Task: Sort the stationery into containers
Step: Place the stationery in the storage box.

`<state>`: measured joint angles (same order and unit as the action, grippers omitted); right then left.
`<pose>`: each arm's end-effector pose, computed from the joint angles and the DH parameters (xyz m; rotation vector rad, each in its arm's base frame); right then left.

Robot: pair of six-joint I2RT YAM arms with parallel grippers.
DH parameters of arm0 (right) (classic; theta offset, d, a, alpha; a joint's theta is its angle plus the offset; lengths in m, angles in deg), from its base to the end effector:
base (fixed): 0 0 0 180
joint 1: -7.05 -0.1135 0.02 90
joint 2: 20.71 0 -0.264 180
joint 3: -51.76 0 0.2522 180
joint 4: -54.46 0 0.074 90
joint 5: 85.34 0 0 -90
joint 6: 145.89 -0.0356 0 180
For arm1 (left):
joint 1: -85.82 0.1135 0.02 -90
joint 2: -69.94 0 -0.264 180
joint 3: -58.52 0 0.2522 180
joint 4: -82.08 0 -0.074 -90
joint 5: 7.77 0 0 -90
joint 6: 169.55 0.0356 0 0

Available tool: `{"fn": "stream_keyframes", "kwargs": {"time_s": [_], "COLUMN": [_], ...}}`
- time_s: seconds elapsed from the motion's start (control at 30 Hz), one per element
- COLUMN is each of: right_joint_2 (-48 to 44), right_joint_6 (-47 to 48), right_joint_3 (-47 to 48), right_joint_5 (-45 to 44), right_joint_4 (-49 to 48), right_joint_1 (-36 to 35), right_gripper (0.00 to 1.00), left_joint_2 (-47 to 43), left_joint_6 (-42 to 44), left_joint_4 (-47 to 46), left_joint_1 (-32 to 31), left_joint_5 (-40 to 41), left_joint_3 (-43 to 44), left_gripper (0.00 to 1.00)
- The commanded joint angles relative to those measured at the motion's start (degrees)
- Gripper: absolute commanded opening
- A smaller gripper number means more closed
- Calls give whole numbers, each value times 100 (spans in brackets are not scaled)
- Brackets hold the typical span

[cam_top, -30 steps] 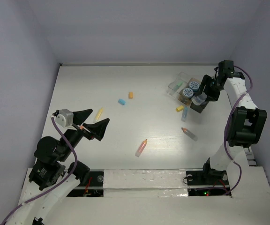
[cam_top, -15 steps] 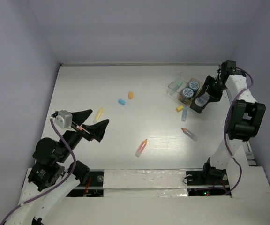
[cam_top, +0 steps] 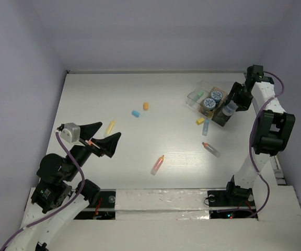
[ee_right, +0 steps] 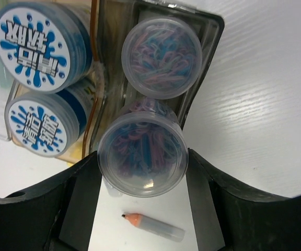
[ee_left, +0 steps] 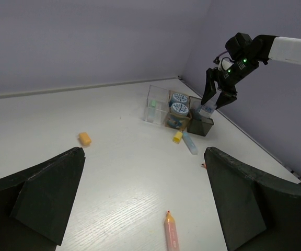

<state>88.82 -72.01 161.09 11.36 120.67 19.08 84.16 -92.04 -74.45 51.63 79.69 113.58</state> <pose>0.3962 -0.0802 0.2612 0.6313 2.6551 0.1800 0.0483 -0.0347 0.3760 0.2836 1.2709 -0.7281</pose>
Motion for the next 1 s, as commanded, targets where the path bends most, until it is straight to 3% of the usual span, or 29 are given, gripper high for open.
{"fn": "stream_keyframes", "kwargs": {"time_s": [0.0,0.3,0.53,0.63,0.73,0.77,0.83,0.97], "right_joint_2": [-406,-749,-881,-969,-1083,-1136,-1389,-1986], "right_joint_6": [-49,135,74,100,109,109,74,-5], "right_joint_3": [-134,-819,-1189,-1251,-1286,-1304,-1391,-1787], "right_joint_5": [-397,-459,-538,-608,-852,-881,-898,-1073], "right_joint_4": [-700,-1254,-1597,-1676,-1650,-1659,-1781,-2071], "right_joint_1": [1,-218,-386,-438,-491,-491,-622,-1044], "right_gripper": [20,21,34,47,89,95,100,100], "left_joint_2": [-16,63,151,195,239,257,327,494], "left_joint_6": [45,54,45,45,45,28,36,-8], "left_joint_4": [-189,-207,-224,-233,-233,-225,-225,-216], "left_joint_1": [-43,-43,-43,9,9,9,62,62], "left_joint_5": [35,17,9,9,-9,0,9,52], "left_joint_3": [247,238,230,230,212,221,221,212], "left_gripper": [99,99,99,99,99,99,99,99]}}
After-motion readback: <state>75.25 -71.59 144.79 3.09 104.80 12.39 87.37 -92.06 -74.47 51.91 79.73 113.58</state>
